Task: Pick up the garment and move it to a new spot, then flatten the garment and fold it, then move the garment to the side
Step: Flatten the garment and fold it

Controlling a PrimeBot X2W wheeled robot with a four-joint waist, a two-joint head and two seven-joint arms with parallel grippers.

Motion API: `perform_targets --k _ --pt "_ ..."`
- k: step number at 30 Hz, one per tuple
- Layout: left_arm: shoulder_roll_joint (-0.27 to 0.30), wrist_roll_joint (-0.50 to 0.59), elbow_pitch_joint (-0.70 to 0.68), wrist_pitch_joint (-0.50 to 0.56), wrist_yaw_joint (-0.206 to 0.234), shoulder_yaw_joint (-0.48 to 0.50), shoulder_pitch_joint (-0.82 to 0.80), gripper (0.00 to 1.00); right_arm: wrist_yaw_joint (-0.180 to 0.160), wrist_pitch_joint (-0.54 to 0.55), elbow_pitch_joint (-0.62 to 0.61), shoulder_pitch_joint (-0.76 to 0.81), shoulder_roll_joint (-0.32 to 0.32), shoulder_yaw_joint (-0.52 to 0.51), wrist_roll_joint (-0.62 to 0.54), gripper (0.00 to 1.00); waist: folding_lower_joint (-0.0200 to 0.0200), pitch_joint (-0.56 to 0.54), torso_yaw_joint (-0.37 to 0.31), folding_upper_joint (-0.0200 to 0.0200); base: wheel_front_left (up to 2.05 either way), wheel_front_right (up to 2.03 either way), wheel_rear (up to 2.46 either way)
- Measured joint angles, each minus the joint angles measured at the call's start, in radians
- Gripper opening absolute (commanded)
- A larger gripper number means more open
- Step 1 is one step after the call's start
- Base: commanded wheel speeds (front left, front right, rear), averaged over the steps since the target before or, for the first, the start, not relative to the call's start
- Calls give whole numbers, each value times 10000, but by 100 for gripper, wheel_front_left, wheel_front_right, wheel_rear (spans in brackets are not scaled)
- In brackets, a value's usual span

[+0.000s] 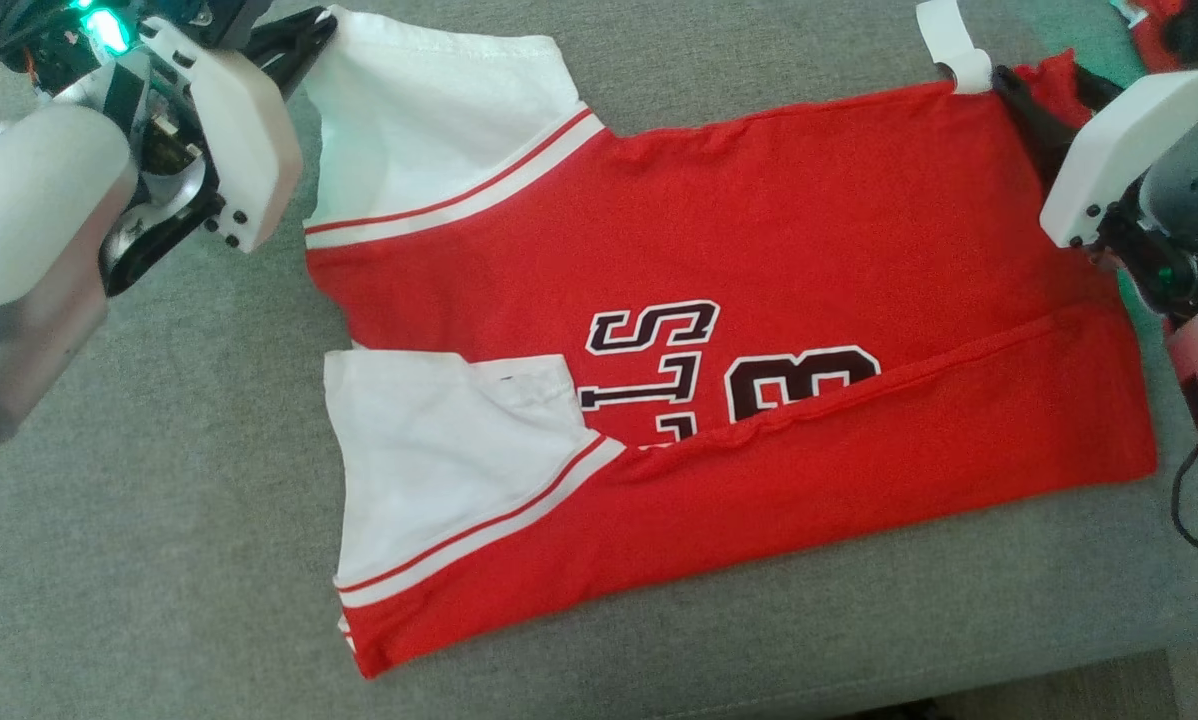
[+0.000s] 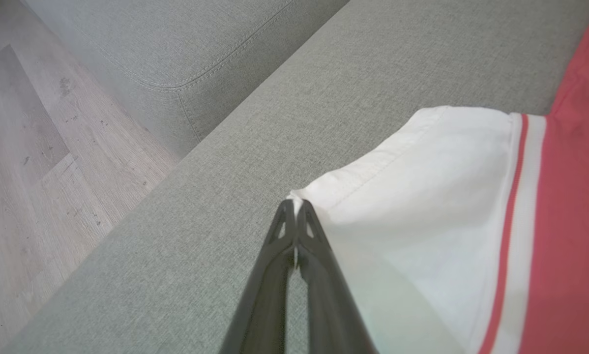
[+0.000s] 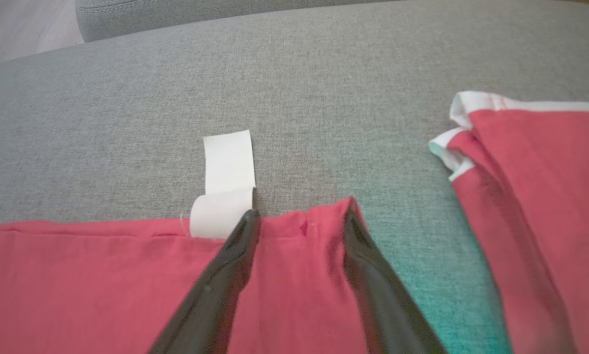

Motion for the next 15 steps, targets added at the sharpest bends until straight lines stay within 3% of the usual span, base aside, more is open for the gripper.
perform_targets --k 1,4,9,15 --pt "0 0 4 -2 0 -2 -1 0 0 -84 75 -35 -10 52 19 49 0 4 8 0 0 0 0" --pt "0 2 27 -86 0 -13 -2 0 0 -324 247 -159 -96 186 19 0 0 16 29 0 0 0 0" --pt "6 293 82 -487 0 -33 -110 0 0 -771 518 -553 -217 251 13 0 0 69 79 0 0 0 0" --pt "17 1139 621 -1868 -4 -36 -702 0 0 -1442 775 -1101 -343 203 23 0 0 196 125 0 0 0 0"
